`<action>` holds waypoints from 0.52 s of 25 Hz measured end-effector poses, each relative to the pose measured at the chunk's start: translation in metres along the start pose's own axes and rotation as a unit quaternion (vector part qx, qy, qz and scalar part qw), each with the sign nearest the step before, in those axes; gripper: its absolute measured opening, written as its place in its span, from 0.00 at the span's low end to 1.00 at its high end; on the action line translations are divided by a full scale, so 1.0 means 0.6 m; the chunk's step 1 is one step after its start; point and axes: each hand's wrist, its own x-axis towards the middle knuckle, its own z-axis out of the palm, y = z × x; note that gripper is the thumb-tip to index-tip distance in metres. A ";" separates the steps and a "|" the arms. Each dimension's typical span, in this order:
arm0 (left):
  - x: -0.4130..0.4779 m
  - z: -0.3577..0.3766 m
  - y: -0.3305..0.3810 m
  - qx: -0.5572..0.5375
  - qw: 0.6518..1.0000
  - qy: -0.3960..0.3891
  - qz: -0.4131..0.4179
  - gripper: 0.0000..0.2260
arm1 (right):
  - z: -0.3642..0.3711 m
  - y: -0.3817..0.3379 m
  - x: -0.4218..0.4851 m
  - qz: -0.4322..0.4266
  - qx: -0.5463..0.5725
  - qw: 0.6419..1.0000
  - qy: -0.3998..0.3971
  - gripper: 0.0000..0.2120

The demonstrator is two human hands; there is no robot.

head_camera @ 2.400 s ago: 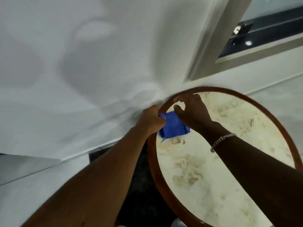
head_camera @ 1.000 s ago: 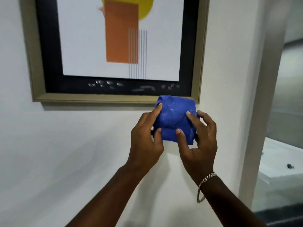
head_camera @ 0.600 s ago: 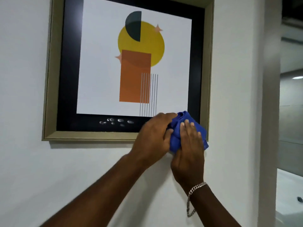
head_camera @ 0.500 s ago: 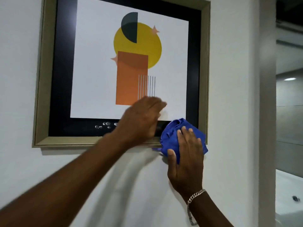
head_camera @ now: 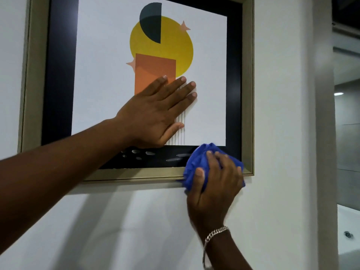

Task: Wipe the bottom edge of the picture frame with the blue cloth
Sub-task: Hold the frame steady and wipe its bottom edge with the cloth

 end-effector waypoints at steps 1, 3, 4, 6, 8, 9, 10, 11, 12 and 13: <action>-0.002 -0.002 -0.006 0.000 1.000 -0.004 0.010 0.30 | 0.000 -0.005 -0.011 -0.029 -0.005 1.000 -0.010 0.20; -0.013 -0.008 -0.021 0.004 1.000 -0.007 0.025 0.30 | 0.001 -0.005 -0.007 -0.038 -0.004 0.999 -0.006 0.19; -0.019 -0.011 -0.030 0.005 1.000 -0.006 0.029 0.31 | 0.004 -0.010 0.002 -0.008 0.001 1.000 0.008 0.18; -0.032 -0.014 -0.048 0.009 0.999 -0.003 0.033 0.31 | 0.009 -0.025 0.008 0.036 0.009 0.999 0.021 0.18; -0.044 -0.016 -0.061 0.014 0.999 -0.004 0.034 0.32 | 0.004 -0.027 -0.003 -0.017 0.002 1.000 0.001 0.19; -0.051 -0.016 -0.066 0.016 0.999 -0.006 0.032 0.32 | 0.001 -0.024 -0.007 -0.041 -0.001 0.999 -0.005 0.19; -0.056 -0.016 -0.069 0.020 0.999 -0.007 0.026 0.32 | 0.001 -0.023 -0.003 -0.036 -0.001 0.999 0.005 0.19; -0.060 -0.017 -0.072 0.023 0.999 -0.008 0.020 0.33 | 0.006 -0.030 0.003 0.000 0.003 1.000 0.020 0.18; -0.062 -0.017 -0.073 0.024 1.000 -0.010 0.016 0.33 | 0.011 -0.042 0.006 0.040 0.011 0.999 0.031 0.16; -0.063 -0.016 -0.074 0.024 1.000 -0.011 0.014 0.34 | 0.015 -0.057 0.004 0.054 0.015 0.998 0.032 0.15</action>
